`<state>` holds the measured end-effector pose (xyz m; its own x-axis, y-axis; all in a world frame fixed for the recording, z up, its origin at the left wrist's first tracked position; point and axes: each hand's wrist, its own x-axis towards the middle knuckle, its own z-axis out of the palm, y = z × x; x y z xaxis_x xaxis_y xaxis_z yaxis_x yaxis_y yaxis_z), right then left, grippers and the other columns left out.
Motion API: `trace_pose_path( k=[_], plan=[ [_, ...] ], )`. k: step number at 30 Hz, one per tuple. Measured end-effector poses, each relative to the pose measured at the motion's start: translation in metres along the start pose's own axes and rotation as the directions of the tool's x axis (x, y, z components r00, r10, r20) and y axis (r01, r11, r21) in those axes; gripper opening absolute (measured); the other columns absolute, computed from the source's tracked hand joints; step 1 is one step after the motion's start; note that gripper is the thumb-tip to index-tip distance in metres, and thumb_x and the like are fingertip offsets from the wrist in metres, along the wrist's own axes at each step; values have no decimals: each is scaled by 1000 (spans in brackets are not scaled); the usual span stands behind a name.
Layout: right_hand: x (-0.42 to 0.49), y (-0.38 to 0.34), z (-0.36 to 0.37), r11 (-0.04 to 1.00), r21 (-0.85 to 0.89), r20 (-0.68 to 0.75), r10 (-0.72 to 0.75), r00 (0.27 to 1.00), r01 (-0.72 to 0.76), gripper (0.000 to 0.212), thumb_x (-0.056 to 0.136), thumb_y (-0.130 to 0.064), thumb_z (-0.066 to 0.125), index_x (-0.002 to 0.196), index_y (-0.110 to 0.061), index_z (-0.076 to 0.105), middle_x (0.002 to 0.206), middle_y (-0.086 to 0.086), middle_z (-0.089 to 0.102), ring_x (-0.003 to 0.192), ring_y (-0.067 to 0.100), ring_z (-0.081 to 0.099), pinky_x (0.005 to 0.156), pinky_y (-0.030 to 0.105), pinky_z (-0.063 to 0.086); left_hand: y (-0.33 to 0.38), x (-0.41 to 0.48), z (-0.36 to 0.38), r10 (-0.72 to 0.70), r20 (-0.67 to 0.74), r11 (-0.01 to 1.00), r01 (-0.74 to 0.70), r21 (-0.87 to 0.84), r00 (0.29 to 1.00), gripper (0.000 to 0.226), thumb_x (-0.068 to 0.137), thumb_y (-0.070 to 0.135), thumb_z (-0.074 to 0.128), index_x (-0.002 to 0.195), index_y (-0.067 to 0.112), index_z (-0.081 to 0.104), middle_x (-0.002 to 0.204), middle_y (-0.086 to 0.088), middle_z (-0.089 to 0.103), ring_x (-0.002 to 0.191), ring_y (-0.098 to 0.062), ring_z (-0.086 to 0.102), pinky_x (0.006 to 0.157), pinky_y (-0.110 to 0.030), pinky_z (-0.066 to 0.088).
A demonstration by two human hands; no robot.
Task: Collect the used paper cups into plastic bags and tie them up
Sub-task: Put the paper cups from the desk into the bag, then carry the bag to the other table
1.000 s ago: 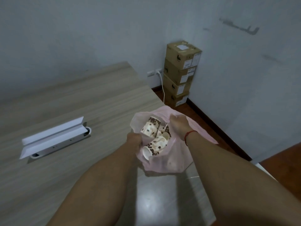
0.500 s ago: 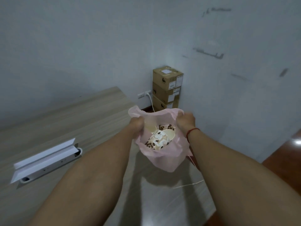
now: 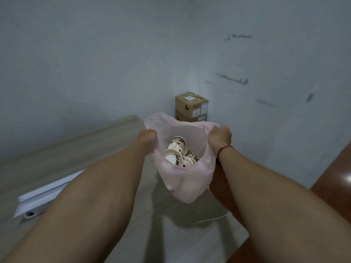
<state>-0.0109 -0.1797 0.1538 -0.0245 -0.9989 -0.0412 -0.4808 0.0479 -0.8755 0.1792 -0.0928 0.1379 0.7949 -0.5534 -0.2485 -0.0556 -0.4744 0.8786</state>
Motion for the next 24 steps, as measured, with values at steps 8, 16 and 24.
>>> trace_pose_path(
  k=[8, 16, 24],
  plan=[
    [-5, 3, -29, 1000, -8, 68, -16, 998, 16, 39, 100, -22, 38, 127, 3, 52, 134, 21, 54, 122, 37, 53, 99, 37, 43, 25, -40, 8, 20, 39, 991, -14, -131, 999, 32, 90, -1, 34, 110, 0, 60, 66, -10, 46, 52, -21, 43, 31, -13, 32],
    [3, 17, -61, 1000, 8, 1, -16, 1000, 16, 39, 99, -23, 40, 123, 3, 54, 131, 23, 55, 120, 38, 54, 98, 37, 44, 55, -56, 56, 99, 228, 995, -103, 8, 969, 29, 93, 9, 32, 92, -4, 58, 81, -18, 57, 66, -27, 56, 49, -24, 35],
    [18, 45, -129, 997, 54, -288, 68, 955, -55, 37, 98, -25, 40, 116, 3, 58, 126, 24, 59, 117, 38, 56, 95, 37, 45, 91, -82, 134, 200, 449, 975, -223, 0, 871, 26, 96, 15, 32, 91, 5, 56, 84, -15, 58, 64, -20, 51, 54, -25, 41]
  ],
)
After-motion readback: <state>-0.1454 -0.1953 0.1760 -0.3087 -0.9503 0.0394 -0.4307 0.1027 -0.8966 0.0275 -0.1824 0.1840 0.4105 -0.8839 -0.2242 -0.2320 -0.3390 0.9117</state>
